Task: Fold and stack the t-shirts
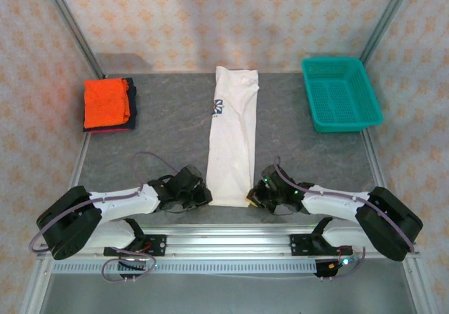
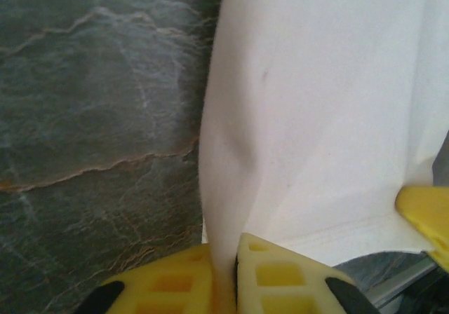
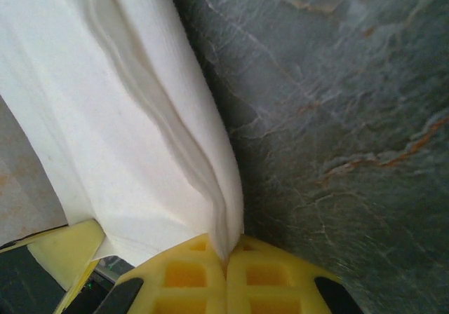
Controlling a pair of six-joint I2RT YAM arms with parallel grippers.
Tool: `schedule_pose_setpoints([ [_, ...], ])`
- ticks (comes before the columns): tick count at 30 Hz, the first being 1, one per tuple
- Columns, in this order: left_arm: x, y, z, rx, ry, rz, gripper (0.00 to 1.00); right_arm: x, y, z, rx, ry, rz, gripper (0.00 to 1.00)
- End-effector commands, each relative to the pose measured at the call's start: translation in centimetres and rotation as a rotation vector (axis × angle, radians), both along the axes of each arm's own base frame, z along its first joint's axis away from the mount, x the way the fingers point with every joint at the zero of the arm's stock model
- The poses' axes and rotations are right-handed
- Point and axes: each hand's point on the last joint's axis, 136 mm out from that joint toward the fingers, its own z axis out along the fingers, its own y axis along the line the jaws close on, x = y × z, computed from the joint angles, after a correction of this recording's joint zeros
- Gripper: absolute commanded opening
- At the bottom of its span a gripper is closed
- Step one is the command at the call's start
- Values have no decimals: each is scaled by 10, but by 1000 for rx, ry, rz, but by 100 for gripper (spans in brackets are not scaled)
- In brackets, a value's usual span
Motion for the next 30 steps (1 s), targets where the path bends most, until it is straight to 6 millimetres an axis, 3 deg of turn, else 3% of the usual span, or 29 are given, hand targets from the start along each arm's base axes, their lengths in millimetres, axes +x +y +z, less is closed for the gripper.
schedule_pose_setpoints([
  [1,4,-1,12,-1,-26,4,4,-2,1,1,6,-15,24,0],
  [5,3,2,14,4,-29,7,0,-4,-5,0,-29,-23,32,0],
  [9,-3,5,13,16,-20,2,0,-5,-13,13,-26,-58,14,0],
  [21,-24,-1,21,29,-34,-9,0,-38,-27,15,-10,-13,3,0],
  [23,-18,1,31,44,-70,-1,0,-35,-28,23,-12,-42,-3,0],
  [30,21,5,75,57,-197,44,0,6,-30,60,-38,-168,-12,0],
])
